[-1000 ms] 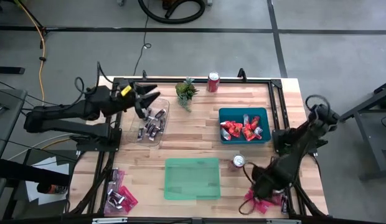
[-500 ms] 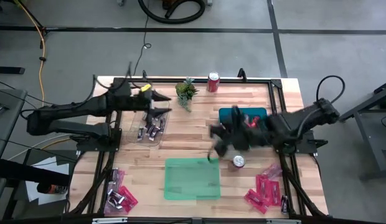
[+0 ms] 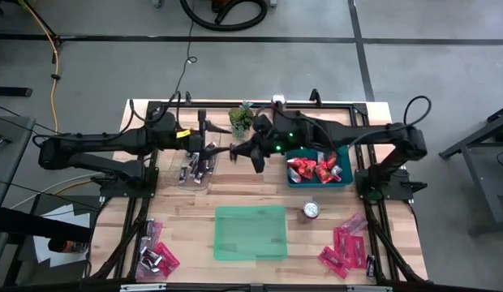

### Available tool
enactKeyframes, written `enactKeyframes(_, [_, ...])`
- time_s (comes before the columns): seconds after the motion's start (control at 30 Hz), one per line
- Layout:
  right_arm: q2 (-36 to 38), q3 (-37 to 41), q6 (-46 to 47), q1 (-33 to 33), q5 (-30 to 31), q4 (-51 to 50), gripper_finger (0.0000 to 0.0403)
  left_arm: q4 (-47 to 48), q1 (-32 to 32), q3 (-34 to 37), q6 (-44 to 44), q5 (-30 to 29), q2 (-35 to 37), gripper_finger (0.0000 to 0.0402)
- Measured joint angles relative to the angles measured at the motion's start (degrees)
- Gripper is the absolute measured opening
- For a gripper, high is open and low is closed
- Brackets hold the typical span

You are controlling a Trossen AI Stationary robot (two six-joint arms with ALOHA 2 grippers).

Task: Sort candy
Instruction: Put the brown chocolate bar into the transparent bin

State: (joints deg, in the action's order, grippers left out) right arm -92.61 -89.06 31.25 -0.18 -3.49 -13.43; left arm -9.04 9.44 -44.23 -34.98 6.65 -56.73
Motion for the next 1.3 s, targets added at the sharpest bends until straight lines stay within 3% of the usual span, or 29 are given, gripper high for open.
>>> enactKeyframes(0.23, [-3.19, 0.0, 3.74, -2.85, -7.39, 7.15, 0.0, -0.25, -2.96, -0.02, -10.63, -2.03, 0.0, 0.0206])
enactKeyframes(0.53, [-4.51, 0.0, 6.44, -3.55, -6.86, 8.25, 0.0, -0.56, -6.81, -0.02, -19.44, -5.34, 0.0, 0.0201])
enactKeyframes(0.63, [-4.53, -0.11, 7.87, -3.7, -5.97, 8.8, 0.0, -0.32, -7.71, -0.02, -20.39, -9.49, 0.17, 0.0171])
enactKeyframes(0.73, [-4.53, -0.11, 10.9, -3.84, -5.74, 9.33, 0.0007, -0.16, -7.77, -0.04, -19.62, -10.76, 0.27, 0.0102])
enactKeyframes(0.83, [-4.53, -0.11, 12.67, -3.92, -5.85, 9.42, 0.0045, 0.12, -7.78, -0.04, -18.98, -12.16, 0.47, 0.0024])
enactKeyframes(1.07, [-2.95, -0.13, 8.86, -4.44, -5.84, 11.16, 0.0199, 7.28, -6.81, -0.02, -13.82, -17.01, 3.1, 0.0005])
enactKeyframes(1.2, [-0.87, -0.43, 7.29, -5.52, -6.18, 9.38, 0.0269, 20.67, -3.23, 0.28, 1.12, -21.06, 5.83, 0.0003])
enactKeyframes(1.3, [0.2, -0.25, 7.25, -6.07, -6.44, 5.11, 0.0294, 28.26, 0.48, 4.78, 15.24, -21.35, 7.91, 0.0001])
